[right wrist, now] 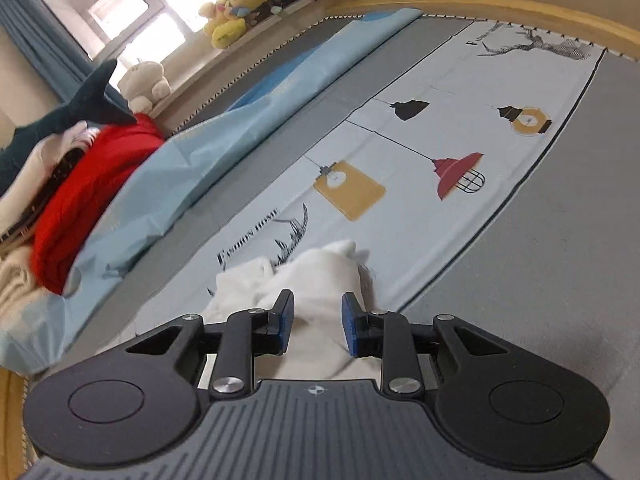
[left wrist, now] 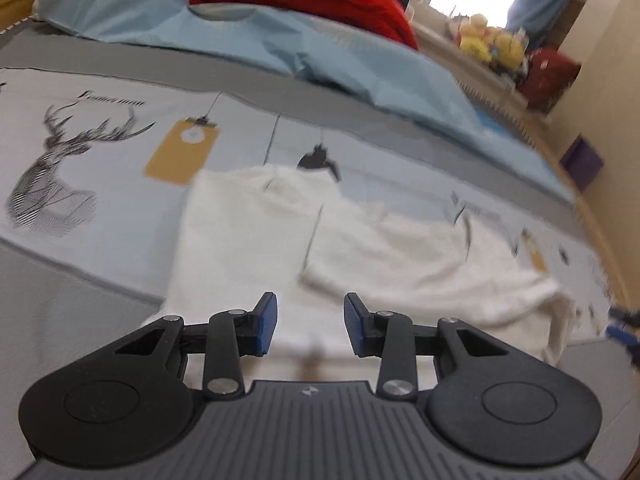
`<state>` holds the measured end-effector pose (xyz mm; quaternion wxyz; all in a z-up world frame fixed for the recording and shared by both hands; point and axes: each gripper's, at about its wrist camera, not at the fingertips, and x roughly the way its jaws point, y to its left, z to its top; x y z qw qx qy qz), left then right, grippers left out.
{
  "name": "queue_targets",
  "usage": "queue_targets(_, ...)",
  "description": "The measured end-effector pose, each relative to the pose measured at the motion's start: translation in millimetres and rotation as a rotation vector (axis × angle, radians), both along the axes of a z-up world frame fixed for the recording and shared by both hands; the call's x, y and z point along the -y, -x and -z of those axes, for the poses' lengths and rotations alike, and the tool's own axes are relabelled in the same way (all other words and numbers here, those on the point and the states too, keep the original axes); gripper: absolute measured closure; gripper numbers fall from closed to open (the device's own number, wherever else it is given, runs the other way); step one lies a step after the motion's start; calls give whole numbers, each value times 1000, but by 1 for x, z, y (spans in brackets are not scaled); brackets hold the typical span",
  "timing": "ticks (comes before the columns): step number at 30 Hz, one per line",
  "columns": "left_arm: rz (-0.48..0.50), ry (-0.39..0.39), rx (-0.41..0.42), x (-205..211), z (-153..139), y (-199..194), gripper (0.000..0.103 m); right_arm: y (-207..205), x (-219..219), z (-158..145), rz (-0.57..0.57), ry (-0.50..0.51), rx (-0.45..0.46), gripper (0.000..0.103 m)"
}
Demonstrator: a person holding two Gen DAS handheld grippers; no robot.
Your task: Fold small clothes
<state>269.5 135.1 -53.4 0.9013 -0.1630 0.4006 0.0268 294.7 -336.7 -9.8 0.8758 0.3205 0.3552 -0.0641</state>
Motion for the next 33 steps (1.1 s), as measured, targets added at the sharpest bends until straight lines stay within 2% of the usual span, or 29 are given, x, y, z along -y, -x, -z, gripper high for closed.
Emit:
queue_targets(2,-14,-16,3,1,8,-14,62,-5,6,8,11,-20,-13,75)
queue_targets(6,-37,5,-15,-2,26,-39,61,-15,6,16,33,-58,-40,75)
queue_targets(9,-17,6,-17,2,33,-51,61,-18,7,16,35,-57,-37,75)
queue_targets(14,10,-37,-38,13,42,-63,62,-22,4,19,28,-57,-39,75)
queue_targets(16,13,-59,-69,16,49,-66,70,-22,2,20,28,-55,-42,75)
queue_targets(17,24,-61,-78,18,52,-67,91,-22,1,20,25,-57,-43,75)
queue_targets(18,40,-70,-74,19,52,-66,95,-22,-1,21,22,-58,-47,75)
queue_targets(19,54,-94,-55,21,47,-64,99,-22,-2,22,20,-60,-50,75)
queue_targets(22,58,-120,64,17,11,-53,100,-22,-10,27,11,-80,-59,75)
queue_targets(25,-30,-131,160,0,-29,-33,100,-22,-20,29,-1,-103,-60,75)
queue_targets(26,-61,-151,149,-6,-34,-27,100,-23,-23,29,-6,-111,-58,75)
queue_targets(28,-74,-155,23,-18,-23,-22,99,-23,-30,30,-20,-127,-56,74)
queue_targets(30,-44,-62,-149,-32,1,-25,99,-24,-38,34,-31,-141,-69,74)
queue_targets(31,-57,-26,-189,-39,8,-24,99,-25,-41,37,-35,-147,-79,74)
queue_targets(33,-95,-53,-171,-46,6,-23,96,-26,-47,43,-40,-163,-108,73)
